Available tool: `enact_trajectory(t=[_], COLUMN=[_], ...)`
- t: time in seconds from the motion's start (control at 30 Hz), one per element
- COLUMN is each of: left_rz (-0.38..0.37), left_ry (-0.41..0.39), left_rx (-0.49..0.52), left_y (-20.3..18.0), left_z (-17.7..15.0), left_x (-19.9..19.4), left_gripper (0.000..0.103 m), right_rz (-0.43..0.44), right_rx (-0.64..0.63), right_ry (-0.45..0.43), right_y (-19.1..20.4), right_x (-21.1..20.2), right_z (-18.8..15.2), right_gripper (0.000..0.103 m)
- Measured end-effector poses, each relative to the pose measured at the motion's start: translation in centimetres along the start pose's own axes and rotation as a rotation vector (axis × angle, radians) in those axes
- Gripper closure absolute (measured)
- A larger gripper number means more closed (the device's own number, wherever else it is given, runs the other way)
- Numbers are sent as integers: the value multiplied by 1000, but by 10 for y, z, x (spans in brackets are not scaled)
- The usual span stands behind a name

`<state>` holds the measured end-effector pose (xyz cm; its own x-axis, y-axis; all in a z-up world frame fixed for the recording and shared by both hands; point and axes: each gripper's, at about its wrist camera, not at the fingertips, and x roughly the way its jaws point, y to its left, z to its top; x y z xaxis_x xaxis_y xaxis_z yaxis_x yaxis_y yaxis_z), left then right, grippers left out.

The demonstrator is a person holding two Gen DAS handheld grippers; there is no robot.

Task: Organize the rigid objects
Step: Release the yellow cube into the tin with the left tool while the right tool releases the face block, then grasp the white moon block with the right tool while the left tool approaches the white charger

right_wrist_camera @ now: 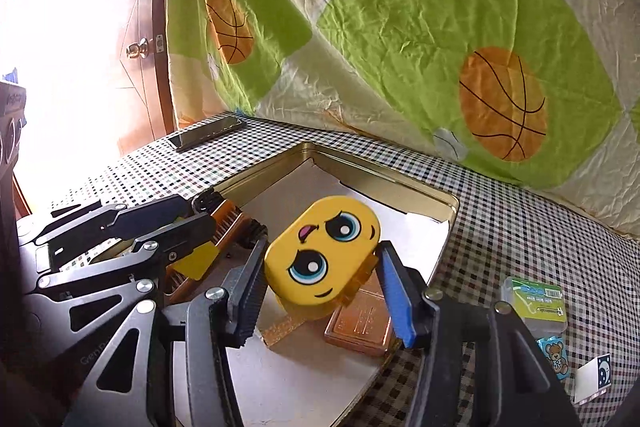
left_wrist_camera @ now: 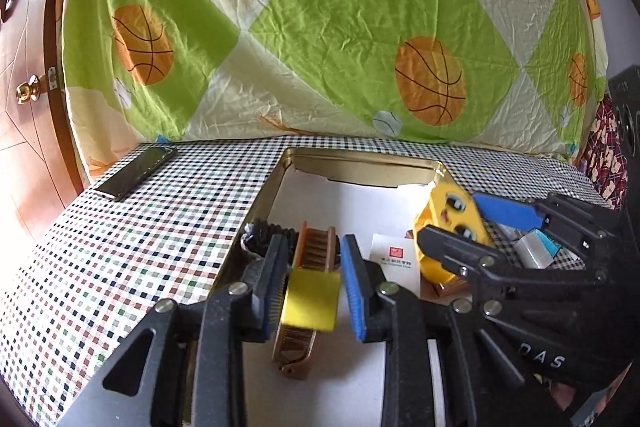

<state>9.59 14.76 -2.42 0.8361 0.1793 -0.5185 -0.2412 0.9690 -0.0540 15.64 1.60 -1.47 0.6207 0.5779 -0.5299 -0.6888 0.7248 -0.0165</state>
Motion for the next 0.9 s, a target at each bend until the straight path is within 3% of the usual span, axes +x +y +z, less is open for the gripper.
enact_trajectory(t=[0.03, 0.17, 0.33, 0.53, 0.73, 0.9], left_rz=[4, 53, 19, -54, -128, -156], left_ry=[0, -26, -63, -96, -84, -23], left_rx=[-4, -33, -14, 66, 149, 209], left_y=[1, 3, -17, -71, -131, -173], left_z=[-1, -3, -3, -5, -5, -7], left_x=[0, -5, -18, -31, -28, -10], left_gripper=[67, 25, 15, 6, 1, 1], right_rz=[-5, -16, -49, -189, -338, -376], right_rx=[8, 58, 76, 133, 281, 322], right_ry=[-7, -53, -107, -132, -83, 5], right_y=[-3, -20, -43, -101, -180, -216], right_x=[-2, -16, -43, -75, -91, -82], right_z=[-1, -7, -16, -41, -67, -81], right_gripper=[38, 28, 25, 25, 25, 26])
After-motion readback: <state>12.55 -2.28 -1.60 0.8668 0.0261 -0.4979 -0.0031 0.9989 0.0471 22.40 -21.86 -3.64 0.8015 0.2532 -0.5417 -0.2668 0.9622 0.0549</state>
